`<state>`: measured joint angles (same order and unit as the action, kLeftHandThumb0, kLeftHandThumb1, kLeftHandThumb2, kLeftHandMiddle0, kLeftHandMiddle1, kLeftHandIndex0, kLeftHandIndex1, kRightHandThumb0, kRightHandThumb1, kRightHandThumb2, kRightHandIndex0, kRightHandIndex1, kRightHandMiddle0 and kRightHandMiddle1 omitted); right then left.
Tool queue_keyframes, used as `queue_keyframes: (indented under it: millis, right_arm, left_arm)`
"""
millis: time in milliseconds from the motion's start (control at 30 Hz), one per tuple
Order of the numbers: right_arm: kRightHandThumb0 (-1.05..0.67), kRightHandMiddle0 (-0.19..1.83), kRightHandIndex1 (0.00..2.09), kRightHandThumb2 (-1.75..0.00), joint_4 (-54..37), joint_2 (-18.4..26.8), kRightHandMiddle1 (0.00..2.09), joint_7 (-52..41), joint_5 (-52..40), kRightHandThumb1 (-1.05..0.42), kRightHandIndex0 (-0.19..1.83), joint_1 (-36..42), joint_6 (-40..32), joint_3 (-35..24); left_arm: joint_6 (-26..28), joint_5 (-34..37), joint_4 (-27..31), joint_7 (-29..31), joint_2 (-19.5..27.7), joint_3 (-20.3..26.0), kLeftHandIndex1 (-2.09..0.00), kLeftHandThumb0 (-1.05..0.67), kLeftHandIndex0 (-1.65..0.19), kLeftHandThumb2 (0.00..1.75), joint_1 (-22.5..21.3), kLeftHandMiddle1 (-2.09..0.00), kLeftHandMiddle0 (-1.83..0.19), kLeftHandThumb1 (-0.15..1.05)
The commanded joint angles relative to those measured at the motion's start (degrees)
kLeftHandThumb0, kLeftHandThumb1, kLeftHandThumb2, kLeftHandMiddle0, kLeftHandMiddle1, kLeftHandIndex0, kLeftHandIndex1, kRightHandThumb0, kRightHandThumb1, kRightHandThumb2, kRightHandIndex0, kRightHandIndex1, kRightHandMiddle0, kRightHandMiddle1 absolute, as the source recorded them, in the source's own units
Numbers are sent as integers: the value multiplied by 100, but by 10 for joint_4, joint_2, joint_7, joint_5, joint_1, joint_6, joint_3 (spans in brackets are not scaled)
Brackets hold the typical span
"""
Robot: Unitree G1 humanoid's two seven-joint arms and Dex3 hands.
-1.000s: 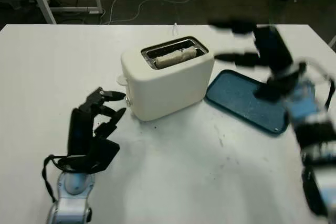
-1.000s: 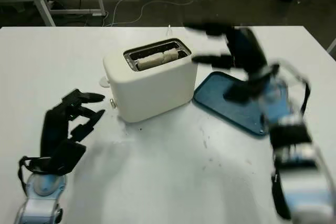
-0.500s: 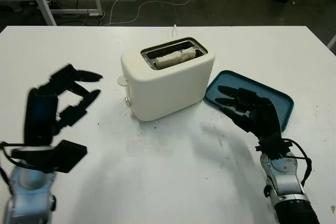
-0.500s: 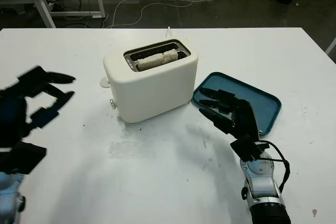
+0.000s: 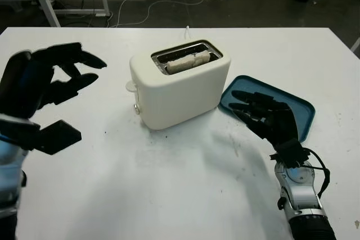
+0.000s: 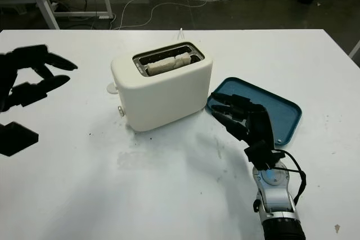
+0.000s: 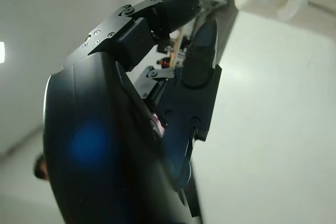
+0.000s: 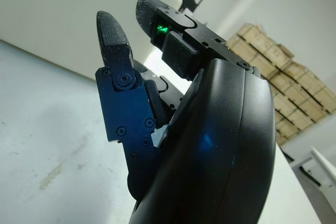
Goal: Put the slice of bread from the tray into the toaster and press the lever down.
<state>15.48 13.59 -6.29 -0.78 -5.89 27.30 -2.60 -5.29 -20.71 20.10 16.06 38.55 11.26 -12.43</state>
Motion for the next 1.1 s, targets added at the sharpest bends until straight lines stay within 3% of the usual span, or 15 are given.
queue_keyframes:
  millis: [0,133,400,567,867,1067]
  right_arm:
    - [-44,98,4,0,8,-1,1,-4,-1,-91,105,-6,1,-5]
    - [-44,98,4,0,9,-2,0,-8,-3,-92,106,-9,-1,-9]
    - [-43,100,3,0,16,-2,1,-2,8,-91,109,-13,4,-13]
    - [-43,100,3,0,22,-4,1,4,18,-91,110,-14,6,-14]
    - [-42,100,2,0,26,-3,0,13,30,-91,111,-11,16,-16]
    - [-41,101,2,0,28,-3,0,11,31,-91,110,-12,20,-15]
  left_arm:
    - [10,-20,-13,19,21,-19,-44,-34,-102,13,-27,-137,-89,92]
    - [-4,-49,-55,30,41,-54,-34,-36,-111,8,-74,-139,-93,92]
    - [-28,-106,-120,28,49,-113,-17,-33,-122,1,-134,-121,-103,90]
    - [-55,-128,-155,2,41,-133,-15,-32,-126,0,-153,-116,-106,80]
    - [-67,-138,-189,-4,35,-153,-11,-39,-131,1,-163,-121,-107,84]
    - [-91,-120,-218,-3,30,-152,-8,-34,-131,0,-165,-128,-104,83]
